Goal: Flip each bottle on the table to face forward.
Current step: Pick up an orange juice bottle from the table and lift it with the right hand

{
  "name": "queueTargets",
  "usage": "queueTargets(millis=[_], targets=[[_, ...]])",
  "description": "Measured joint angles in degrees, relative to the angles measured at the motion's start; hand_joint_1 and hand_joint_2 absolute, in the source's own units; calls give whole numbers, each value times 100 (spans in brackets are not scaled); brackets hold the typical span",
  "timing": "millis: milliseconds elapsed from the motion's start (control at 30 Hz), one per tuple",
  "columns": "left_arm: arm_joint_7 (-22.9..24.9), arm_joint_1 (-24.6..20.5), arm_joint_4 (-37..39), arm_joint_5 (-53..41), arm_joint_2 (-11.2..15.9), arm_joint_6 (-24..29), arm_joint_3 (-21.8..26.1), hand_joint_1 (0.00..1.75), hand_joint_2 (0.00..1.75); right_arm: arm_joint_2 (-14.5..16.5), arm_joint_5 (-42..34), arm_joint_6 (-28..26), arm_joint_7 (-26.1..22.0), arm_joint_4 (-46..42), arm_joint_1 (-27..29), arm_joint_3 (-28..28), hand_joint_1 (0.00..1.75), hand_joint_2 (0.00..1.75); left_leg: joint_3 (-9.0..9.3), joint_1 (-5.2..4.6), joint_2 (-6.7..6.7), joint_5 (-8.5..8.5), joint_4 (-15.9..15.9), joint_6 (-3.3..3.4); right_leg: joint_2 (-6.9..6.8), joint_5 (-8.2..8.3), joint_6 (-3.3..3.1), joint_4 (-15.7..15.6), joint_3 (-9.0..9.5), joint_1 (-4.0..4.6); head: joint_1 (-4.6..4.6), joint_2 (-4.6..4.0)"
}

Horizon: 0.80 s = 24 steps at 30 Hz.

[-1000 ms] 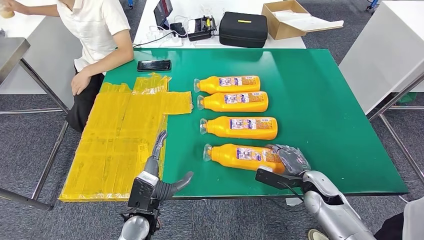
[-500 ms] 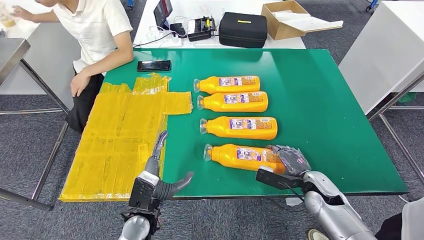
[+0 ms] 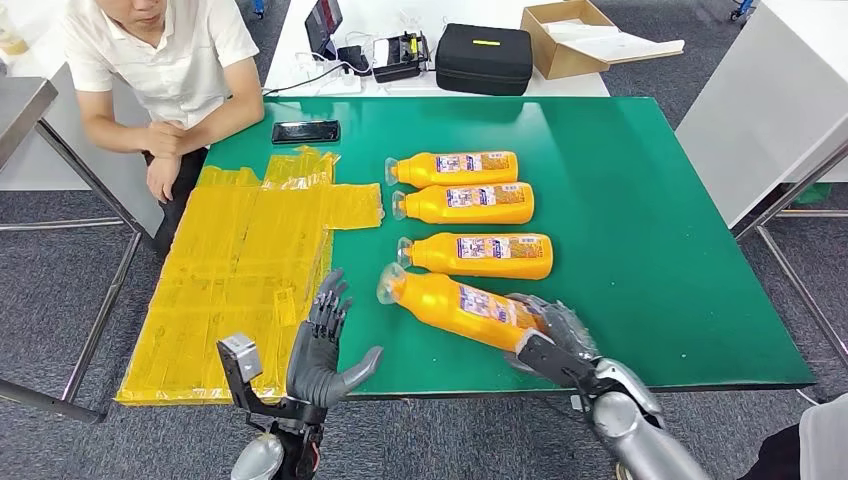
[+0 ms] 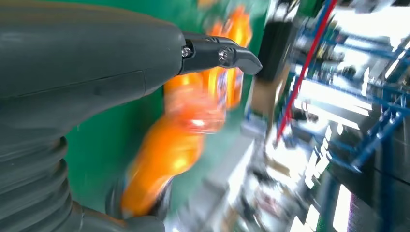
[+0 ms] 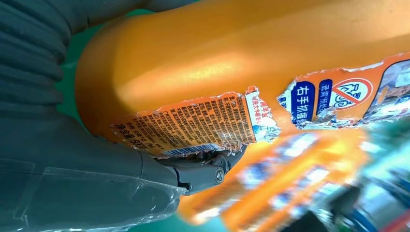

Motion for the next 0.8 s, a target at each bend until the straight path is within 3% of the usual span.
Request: queueTargets(millis=[233,367,800], targets=[[-353,323,-491,1128,116,-870,30,0,175,668,-281,-74,-224,-260,101,-370,175,175,-8,3,-4,0,0,0,-1,-2,-2,0,-3,-1,4,0],[-240,435,-791,1413,185,-1209,62,0,175,911,-314,-70,-290,-333,113,-528,175,175,-8,2,-7,0,0,0,-2,-2,-2,0,-3,-2,4,0],[-138,388,-742,1490,241,-1555,1,0,175,1592,19,35,-391,-63,-48,-384,175,175,-9,4,-6,1,-1,-1,-2,-2,-2,1,-4,-1,5,0]])
